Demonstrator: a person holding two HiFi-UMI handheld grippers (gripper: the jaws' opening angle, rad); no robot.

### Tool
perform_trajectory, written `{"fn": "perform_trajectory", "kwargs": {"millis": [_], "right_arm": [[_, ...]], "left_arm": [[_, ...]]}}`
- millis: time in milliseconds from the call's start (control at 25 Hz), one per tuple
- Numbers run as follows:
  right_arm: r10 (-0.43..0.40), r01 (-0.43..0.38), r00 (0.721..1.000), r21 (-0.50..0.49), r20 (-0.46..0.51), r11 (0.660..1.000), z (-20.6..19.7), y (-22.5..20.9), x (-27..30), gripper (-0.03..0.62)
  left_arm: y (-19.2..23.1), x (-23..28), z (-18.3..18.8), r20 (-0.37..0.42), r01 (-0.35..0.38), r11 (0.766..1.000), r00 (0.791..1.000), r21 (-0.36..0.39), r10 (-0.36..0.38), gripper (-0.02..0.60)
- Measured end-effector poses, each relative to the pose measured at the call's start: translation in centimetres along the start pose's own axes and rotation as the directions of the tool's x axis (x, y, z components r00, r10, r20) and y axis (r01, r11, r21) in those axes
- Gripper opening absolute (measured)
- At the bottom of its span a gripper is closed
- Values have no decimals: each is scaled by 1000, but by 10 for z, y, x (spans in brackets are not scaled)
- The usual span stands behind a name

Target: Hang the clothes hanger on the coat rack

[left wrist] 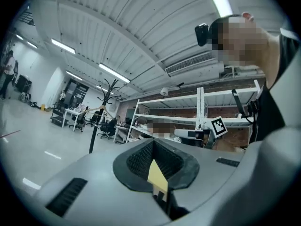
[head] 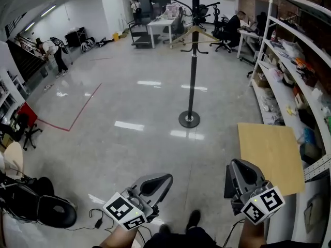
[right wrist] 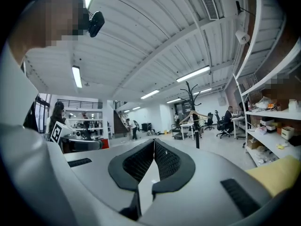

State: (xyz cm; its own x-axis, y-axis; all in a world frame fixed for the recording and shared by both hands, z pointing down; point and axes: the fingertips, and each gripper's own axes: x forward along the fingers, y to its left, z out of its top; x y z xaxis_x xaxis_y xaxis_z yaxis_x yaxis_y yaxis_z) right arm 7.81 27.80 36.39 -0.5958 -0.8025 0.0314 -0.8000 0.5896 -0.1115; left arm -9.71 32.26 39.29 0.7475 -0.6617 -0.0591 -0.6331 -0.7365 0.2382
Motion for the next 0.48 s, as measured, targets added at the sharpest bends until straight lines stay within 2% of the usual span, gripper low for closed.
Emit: {"fn": "perform_trajectory", "kwargs": {"millis": [80,200,320,480], "right_arm": [[-23,23,1000,-19,-13,1000,0,23,-7,6],[-63,61,997,-25,-53,998,-10,45,-22,6],[-100,100,993,-7,-66,995,-16,58,-39,6],[-115,113,992,-23,-51,993,-9,69,-58,6]], "left_arm": [[8,-29,2,21,5,1000,1000,-9,-5,-2],[19,-62,-4,10,-38,999,999,-26,38,-2],[19,-80,-8,-1,-54,998,999,-24,54,-2],[12,-90,3,18,-74,997,997,-6,74,-2]]}}
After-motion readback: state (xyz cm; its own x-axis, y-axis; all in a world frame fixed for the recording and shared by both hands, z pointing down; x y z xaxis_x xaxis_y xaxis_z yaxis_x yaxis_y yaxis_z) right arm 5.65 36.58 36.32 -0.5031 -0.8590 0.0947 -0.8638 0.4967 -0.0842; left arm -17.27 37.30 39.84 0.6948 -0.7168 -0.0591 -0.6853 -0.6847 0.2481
